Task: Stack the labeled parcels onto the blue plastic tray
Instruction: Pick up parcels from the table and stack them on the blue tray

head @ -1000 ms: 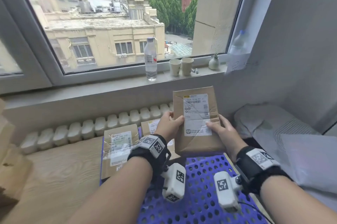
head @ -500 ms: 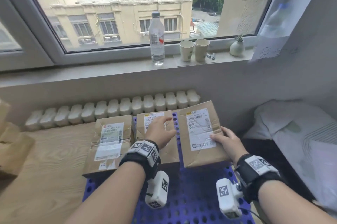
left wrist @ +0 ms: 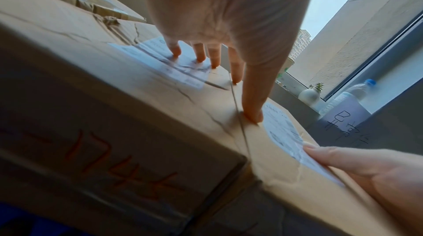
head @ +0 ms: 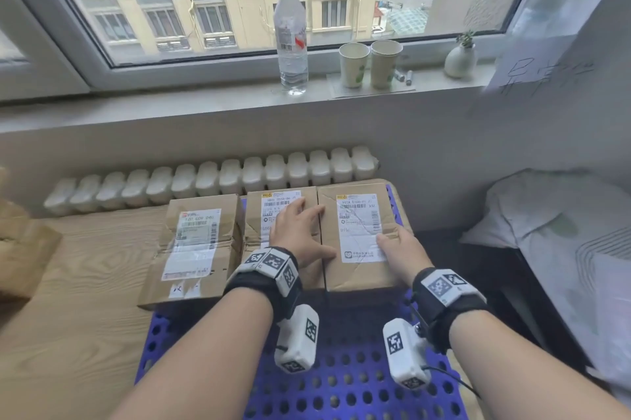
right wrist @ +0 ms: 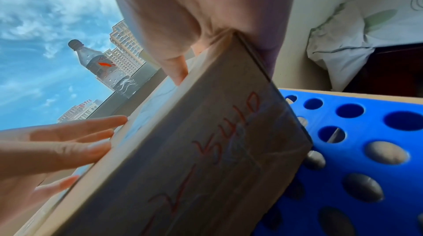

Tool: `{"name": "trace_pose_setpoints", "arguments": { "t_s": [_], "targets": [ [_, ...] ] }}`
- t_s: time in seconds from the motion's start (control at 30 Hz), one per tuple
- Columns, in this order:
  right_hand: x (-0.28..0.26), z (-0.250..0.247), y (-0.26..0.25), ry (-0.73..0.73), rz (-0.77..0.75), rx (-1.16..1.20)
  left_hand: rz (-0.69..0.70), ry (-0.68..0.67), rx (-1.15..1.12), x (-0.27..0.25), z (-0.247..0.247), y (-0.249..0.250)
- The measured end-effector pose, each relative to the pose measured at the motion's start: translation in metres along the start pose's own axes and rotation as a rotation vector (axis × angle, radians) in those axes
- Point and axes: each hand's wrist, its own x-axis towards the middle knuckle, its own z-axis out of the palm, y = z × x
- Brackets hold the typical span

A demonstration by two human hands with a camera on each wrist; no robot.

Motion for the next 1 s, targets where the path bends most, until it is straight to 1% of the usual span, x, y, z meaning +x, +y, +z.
{"name": "trace_pose_setpoints", "arguments": {
  "t_s": [0.2, 0.4, 0.53, 0.67, 0.73, 0.83, 0.9, 1.0],
  "targets": [
    [0.006, 0.002, -0.004, 0.02, -0.012, -0.062, -0.002, 0.008, 0.0, -0.001, 0.0, 0.001],
    [0.009, -0.001, -0.009, 0.004, -0.009, -0.113, 0.001, 0.005, 0.014, -0.003, 0.002, 0.001],
    [0.005, -0.001, -0.013, 0.041, -0.026, -0.215, 0.01, -0.016, 0.017, -0.005, -0.001, 0.002],
    [-0.002, -0.001, -0.025, 0.098, -0.149, -0.39, 0.038, -0.01, 0.005, -0.009, -0.01, 0.001],
    [-0.006, 0.0, -0.031, 0.116, -0.231, -0.49, 0.041, 0.023, -0.003, -0.013, -0.015, 0.0],
    [-0.015, 0.005, -0.037, 0.137, -0.295, -0.669, 0.044, 0.11, 0.004, -0.024, -0.023, -0.009],
    [-0.021, 0.011, -0.042, 0.161, -0.32, -0.739, 0.019, 0.156, -0.005, -0.033, -0.031, -0.019],
    [-0.031, 0.022, -0.051, 0.178, -0.392, -0.823, -0.069, 0.179, 0.007, -0.045, -0.047, -0.039]
  ]
}}
